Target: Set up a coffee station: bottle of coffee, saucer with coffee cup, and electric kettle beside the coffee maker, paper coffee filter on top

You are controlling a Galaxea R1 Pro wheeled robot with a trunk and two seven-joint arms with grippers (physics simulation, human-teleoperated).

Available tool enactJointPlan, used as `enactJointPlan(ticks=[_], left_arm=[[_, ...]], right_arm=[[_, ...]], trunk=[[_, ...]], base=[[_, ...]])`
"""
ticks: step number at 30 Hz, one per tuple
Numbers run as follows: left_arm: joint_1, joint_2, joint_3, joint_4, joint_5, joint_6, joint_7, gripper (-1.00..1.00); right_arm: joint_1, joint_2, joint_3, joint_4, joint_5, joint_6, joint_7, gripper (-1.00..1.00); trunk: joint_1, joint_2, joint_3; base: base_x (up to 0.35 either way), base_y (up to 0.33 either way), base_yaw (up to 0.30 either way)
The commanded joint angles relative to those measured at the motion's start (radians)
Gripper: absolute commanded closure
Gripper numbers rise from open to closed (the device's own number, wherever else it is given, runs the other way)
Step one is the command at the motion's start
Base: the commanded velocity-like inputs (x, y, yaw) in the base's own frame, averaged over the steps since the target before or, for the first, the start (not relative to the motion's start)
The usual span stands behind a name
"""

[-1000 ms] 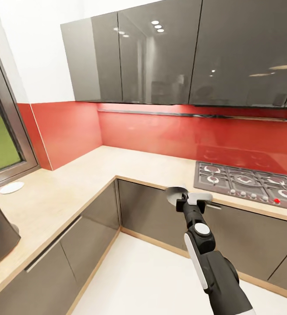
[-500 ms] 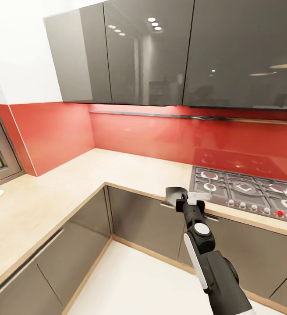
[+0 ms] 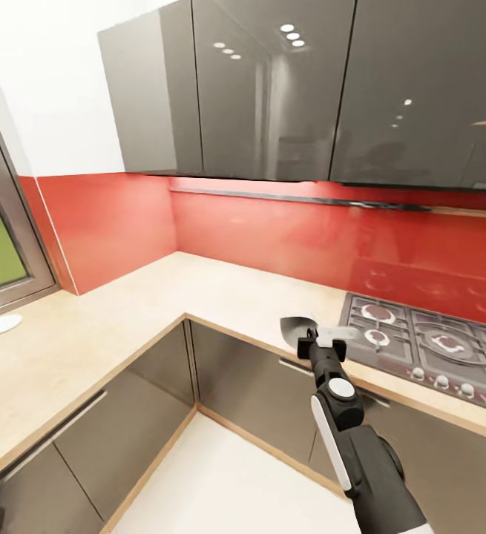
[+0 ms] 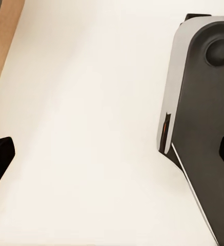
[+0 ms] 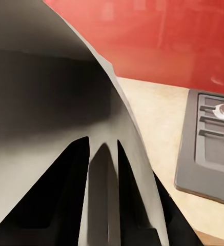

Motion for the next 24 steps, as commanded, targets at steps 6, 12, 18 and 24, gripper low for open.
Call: enactJointPlan(ticks=[6,12,18,24], left_arm=[[-0.002,0.000,0.007,0.002,-0.001,-0.006,0.001,-1.00],[-0.002,0.002,0.007,0.002,-0.001,-0.006,0.001,-1.00],[-0.002,0.002,0.007,0.002,-0.001,-0.006,0.001,-1.00],[-0.002,0.002,0.007,0.003,-0.001,-0.006,0.001,-1.00]], right_arm=[[-0.001,0.001,0.003,-0.001,0.002,0.007,-0.005,1.00],[-0.001,0.001,0.003,-0.002,0.002,0.007,-0.005,1.00],[-0.001,0.001,0.003,-0.003,0.002,0.007,-0.006,1.00],[-0.001,0.001,0.003,-0.003,0.002,0.007,-0.005,1.00]], trunk=[[0.001,-0.002,-0.002],[0.001,-0.002,-0.002],[0.001,-0.002,-0.002],[0.001,-0.002,-0.002]], base=[[0.114,-0.261,0.276],[0.116,-0.219,0.277],[0.059,-0.034,0.277],[0.003,-0.001,0.277]])
